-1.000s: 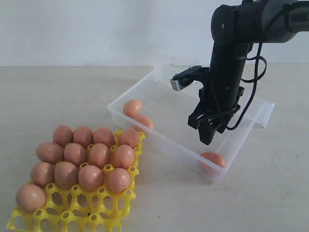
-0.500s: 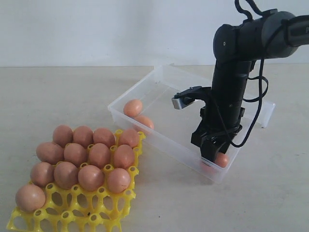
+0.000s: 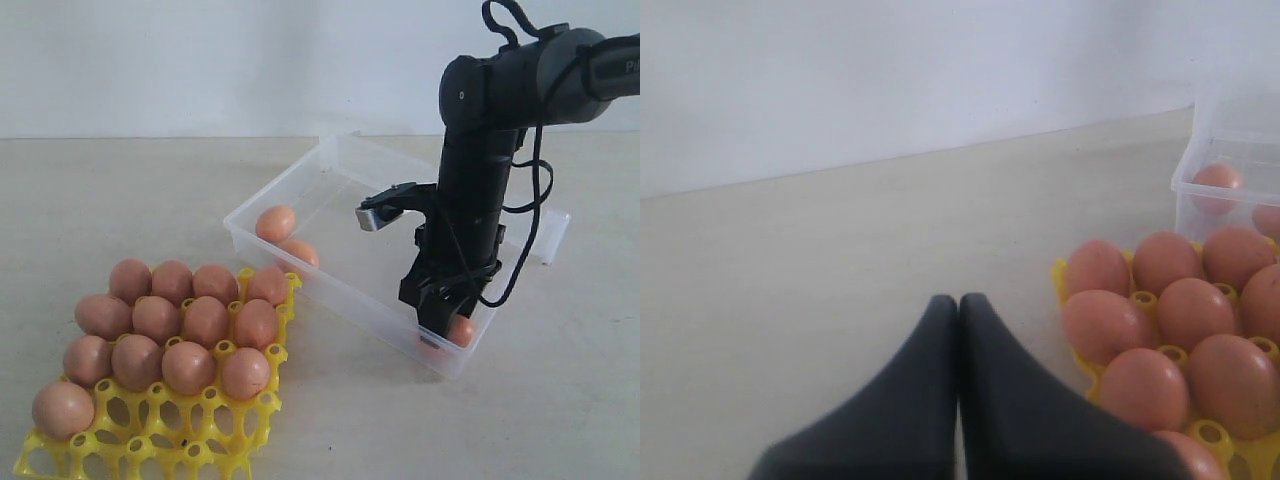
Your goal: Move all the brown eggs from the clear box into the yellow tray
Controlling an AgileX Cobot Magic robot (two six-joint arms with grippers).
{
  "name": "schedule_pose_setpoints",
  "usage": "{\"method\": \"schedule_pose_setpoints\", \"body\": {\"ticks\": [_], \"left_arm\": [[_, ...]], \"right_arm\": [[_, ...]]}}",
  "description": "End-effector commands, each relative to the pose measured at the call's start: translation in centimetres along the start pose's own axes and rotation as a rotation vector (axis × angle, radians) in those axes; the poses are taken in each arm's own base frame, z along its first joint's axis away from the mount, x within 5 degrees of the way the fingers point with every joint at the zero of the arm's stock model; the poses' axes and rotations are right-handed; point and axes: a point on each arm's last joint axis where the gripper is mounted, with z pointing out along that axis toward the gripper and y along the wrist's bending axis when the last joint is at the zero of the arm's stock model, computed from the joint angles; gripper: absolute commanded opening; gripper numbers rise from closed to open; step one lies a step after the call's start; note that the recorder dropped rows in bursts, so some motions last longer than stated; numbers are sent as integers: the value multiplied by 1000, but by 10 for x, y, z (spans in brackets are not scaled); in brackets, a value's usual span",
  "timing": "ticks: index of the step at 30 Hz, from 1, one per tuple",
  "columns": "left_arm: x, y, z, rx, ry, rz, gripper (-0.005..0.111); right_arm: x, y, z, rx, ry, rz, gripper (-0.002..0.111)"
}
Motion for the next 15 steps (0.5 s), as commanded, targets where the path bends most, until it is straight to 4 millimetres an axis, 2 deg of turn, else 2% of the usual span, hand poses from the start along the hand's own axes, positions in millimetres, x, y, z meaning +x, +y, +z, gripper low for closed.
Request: {"method": "schedule_pose_setpoints", "body": {"ticks": [1, 2, 4, 9, 15], "left_arm": [[1, 0, 0, 7, -4, 1, -4], [1, 0, 0, 7, -4, 1, -4], [1, 0, 0, 7, -4, 1, -4], [1, -1, 0, 8, -1, 1, -4], [1, -1, 0, 8, -1, 1, -4]], "right_arm": [[-2, -8, 12, 35, 2, 0, 44], [-2, -9, 12, 39, -1, 0, 34], [-2, -9, 12, 42, 6, -3, 2], [-6, -14, 6, 100, -32, 12, 0], [-13, -14, -22, 202, -208, 11, 0]]}}
